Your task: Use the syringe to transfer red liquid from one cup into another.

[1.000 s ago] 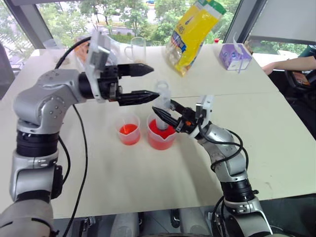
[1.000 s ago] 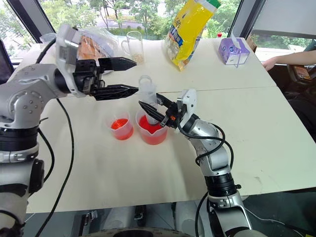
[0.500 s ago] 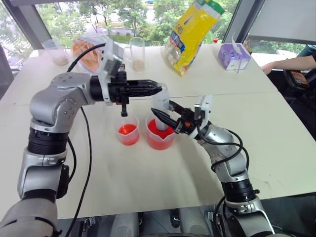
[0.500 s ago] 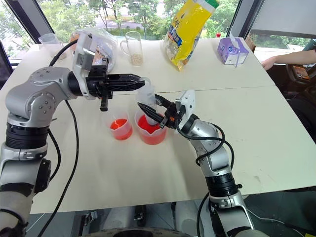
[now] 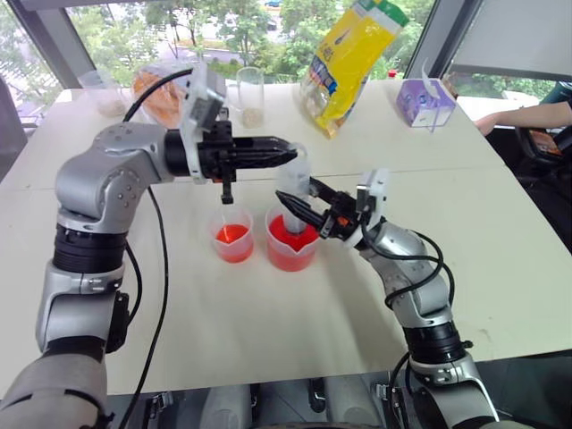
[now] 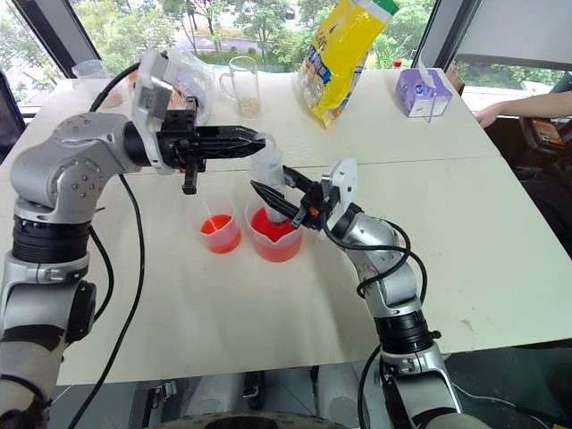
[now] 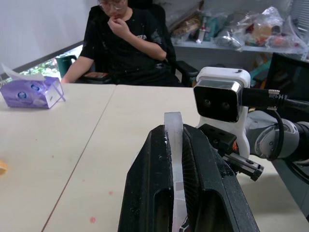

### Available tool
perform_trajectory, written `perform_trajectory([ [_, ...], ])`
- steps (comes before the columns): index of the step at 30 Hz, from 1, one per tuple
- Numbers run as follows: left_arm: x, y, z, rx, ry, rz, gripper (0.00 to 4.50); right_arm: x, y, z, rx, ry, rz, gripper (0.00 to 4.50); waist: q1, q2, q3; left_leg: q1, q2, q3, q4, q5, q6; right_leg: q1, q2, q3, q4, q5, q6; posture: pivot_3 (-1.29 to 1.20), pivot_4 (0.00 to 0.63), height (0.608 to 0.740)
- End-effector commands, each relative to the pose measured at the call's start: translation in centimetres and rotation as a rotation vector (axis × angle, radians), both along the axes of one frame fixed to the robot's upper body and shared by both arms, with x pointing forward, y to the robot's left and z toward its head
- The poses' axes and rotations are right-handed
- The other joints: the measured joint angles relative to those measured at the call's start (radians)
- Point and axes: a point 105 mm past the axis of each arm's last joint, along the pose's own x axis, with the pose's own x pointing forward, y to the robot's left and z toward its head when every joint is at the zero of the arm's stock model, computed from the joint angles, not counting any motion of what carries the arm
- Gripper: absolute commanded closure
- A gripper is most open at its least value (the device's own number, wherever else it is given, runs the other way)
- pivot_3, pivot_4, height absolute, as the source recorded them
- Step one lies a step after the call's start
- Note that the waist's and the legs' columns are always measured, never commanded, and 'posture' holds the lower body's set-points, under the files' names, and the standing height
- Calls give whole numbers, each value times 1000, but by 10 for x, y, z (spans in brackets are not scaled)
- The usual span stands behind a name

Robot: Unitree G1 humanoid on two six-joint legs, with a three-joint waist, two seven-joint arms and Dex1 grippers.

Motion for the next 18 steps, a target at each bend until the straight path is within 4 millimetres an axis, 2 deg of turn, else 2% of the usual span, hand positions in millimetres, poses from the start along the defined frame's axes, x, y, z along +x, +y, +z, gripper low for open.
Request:
perform_trajectory([
  [1,-4,10,43,-83,-139,31,4484,-11,9,-10,-47,35,86,3126,0,0,0,0,0,0,0,0,0,0,0,0,0,0,0,0,150,740],
  [9,0,13,58,-107,-182,57,4484,-13,9,-17,-58,64,101,3126,0,0,0,0,0,0,0,0,0,0,0,0,0,0,0,0,150,740],
  [18,2,14,62,-108,-198,66,4484,-13,10,-17,-56,68,102,3126,0,0,0,0,0,0,0,0,0,0,0,0,0,0,0,0,150,740],
])
